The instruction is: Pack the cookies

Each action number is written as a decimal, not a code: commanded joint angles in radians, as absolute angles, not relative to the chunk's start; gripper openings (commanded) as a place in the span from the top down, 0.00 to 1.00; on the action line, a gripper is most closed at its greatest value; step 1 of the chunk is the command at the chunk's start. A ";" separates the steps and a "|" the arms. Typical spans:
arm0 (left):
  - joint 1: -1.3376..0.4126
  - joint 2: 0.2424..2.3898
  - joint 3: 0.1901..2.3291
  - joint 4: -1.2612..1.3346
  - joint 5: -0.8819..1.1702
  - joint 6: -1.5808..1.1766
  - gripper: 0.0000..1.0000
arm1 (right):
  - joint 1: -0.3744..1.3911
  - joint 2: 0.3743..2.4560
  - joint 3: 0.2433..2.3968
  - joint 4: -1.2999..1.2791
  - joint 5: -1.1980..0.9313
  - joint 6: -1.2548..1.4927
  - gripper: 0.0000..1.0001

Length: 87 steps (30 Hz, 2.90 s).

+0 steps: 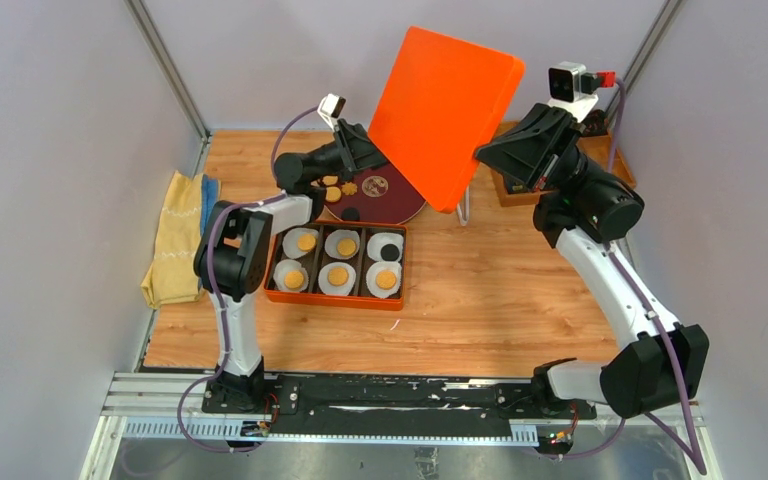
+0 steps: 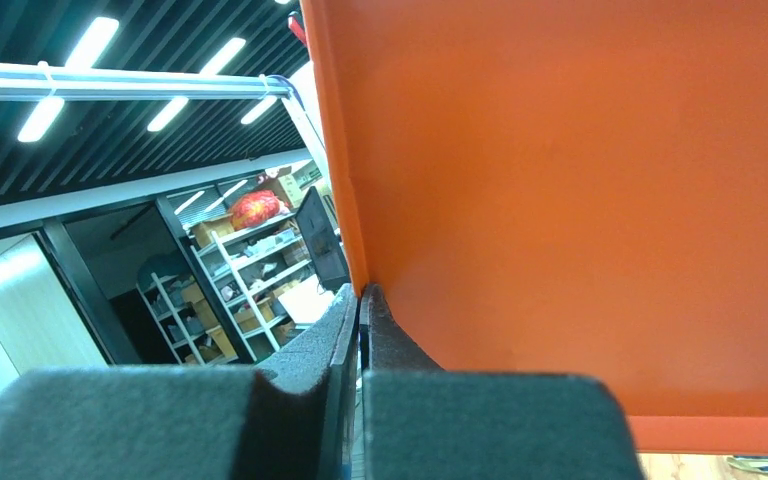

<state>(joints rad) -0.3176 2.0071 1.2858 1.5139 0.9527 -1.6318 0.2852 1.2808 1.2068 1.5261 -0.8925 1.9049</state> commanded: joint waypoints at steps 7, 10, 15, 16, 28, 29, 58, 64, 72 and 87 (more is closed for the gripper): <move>-0.326 1.809 1.047 1.586 0.915 -1.589 0.20 | 0.268 1.324 1.199 1.587 -0.837 1.798 1.00; -0.350 1.782 0.995 1.585 0.846 -1.628 0.20 | 0.269 1.355 1.163 1.595 -0.810 1.735 1.00; -0.481 1.780 0.967 1.585 0.709 -1.713 0.18 | 0.270 1.400 1.152 1.597 -0.768 1.654 1.00; -0.508 1.788 0.968 1.586 0.690 -1.718 0.18 | 0.270 1.408 1.157 1.597 -0.762 1.644 1.00; -0.555 1.845 0.940 1.589 0.415 -1.776 0.13 | 0.279 1.299 1.009 1.597 -0.742 1.583 1.00; -0.550 1.852 0.950 1.589 0.399 -1.791 0.13 | 0.280 1.283 0.996 1.597 -0.749 1.586 1.00; -0.646 1.665 0.796 1.587 0.489 -1.738 0.19 | 0.283 1.462 1.027 1.597 -0.682 1.558 1.00; -0.644 1.644 0.790 1.587 0.402 -1.740 0.19 | 0.276 1.419 0.971 1.597 -0.678 1.541 1.00; -0.613 1.544 0.739 1.589 0.286 -1.737 0.19 | 0.238 1.398 0.959 1.597 -0.680 1.539 1.00; -0.594 1.613 0.762 1.590 0.286 -1.820 0.16 | 0.248 1.369 0.907 1.596 -0.705 1.523 1.00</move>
